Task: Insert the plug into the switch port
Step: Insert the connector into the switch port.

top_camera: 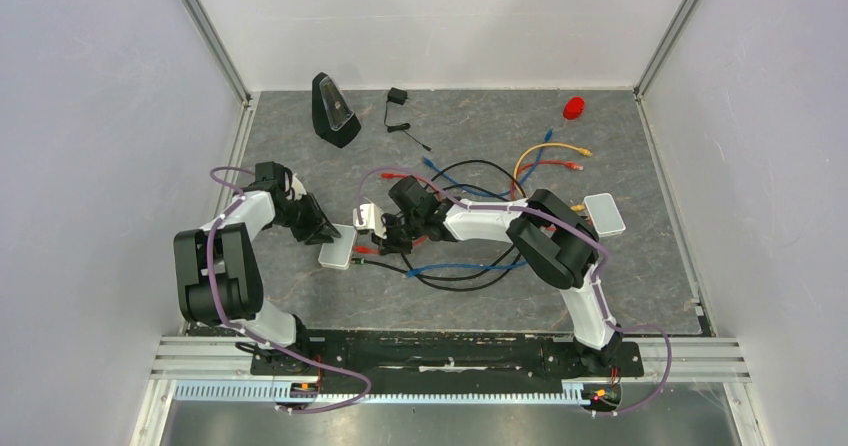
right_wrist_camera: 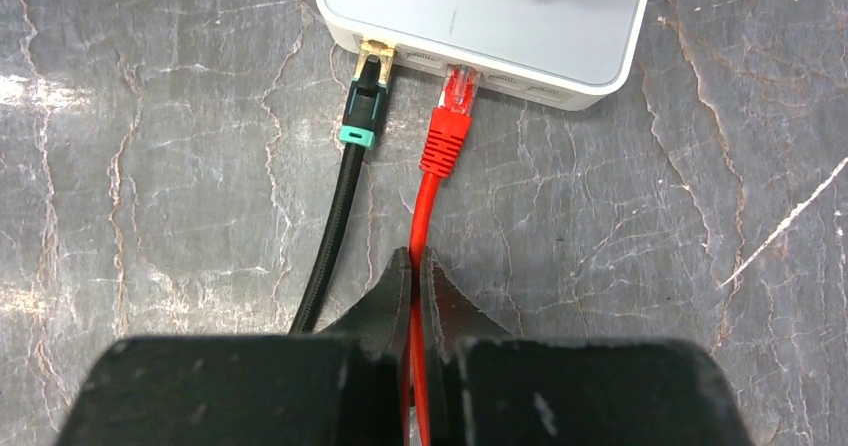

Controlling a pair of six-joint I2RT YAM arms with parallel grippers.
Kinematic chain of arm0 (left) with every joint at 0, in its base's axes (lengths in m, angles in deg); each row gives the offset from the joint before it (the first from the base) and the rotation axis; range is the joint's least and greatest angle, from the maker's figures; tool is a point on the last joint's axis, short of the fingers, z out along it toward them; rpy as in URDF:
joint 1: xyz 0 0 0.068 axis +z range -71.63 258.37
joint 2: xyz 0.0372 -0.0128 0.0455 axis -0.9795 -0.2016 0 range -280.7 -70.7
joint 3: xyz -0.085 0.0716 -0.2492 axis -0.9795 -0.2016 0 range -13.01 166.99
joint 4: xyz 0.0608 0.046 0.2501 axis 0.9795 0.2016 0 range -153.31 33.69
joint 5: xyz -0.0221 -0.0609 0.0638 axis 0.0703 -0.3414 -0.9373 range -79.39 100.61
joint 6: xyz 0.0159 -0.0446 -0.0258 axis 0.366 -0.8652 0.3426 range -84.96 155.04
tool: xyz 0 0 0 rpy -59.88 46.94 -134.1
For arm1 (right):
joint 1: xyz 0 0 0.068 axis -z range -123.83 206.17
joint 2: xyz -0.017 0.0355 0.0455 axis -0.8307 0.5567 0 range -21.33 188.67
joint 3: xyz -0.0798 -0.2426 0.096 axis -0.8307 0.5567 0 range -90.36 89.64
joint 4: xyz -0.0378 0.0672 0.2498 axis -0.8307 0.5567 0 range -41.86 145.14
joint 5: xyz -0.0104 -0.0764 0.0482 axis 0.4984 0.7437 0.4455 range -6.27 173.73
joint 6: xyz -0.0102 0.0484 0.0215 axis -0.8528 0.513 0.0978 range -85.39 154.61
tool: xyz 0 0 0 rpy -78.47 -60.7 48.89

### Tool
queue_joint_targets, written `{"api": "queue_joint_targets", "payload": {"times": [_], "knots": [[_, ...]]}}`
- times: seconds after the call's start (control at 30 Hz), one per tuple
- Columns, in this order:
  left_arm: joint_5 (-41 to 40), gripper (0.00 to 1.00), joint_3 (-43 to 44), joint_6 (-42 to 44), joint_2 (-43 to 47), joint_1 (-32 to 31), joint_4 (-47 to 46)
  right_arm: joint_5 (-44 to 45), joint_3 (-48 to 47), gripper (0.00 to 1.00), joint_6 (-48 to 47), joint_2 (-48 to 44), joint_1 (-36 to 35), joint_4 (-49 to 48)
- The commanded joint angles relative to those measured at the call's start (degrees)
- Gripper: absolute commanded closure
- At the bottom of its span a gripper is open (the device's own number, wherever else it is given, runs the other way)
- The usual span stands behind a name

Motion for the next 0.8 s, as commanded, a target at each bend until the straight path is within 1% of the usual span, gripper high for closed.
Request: {"api": "queue_joint_targets", "payload": {"times": [0.0, 0.1, 0.2, 0.33, 0.43, 0.5, 0.53, 0.63, 0.7, 0.77], "knots": [[-0.56, 0.67, 0.13, 2.90, -0.88, -0.10, 0.12, 0.17, -1.84, 1.00, 2.41, 1.19, 0.14, -5.92], [-1.80, 0.67, 0.52, 2.70, 0.72, -0.05, -0.09, 0.00, -0.88, 1.00, 2.72, 0.75, 0.15, -7.28], [-8.54, 0.66, 2.11, 2.40, 3.64, -0.05, 1.51, 0.09, 0.10, 1.00, 2.84, 0.04, 0.17, -8.01], [-18.20, 0.60, 2.71, 1.62, 8.28, -0.05, 2.57, 0.11, 0.74, 1.00, 2.76, -0.40, 0.23, -8.04], [-22.92, 0.59, 3.16, 2.11, 9.11, -0.01, 3.86, 0.09, 0.74, 1.00, 2.77, -0.31, 0.33, -8.03], [-26.18, 0.61, 4.07, 1.99, 8.17, 0.03, 5.09, -0.26, 0.65, 1.00, 2.81, -0.23, 0.33, -8.02], [-26.44, 0.64, 4.45, 2.07, 7.27, 0.03, 5.59, -0.47, 0.53, 1.00, 2.96, -0.13, 0.33, -7.98], [-25.08, 0.77, 5.14, 1.83, 4.30, 0.03, 5.32, -0.66, 0.48, 1.00, 3.10, -0.10, 0.32, -8.19], [-22.81, 0.80, 5.61, 1.94, 1.85, 0.03, 4.94, -0.53, 0.40, 1.00, 3.16, -0.01, 0.33, -8.18], [-18.58, 0.82, 6.15, 2.62, -0.82, 0.03, 4.51, -0.44, 0.19, 1.00, 3.29, 0.16, 0.31, -8.20]]}}
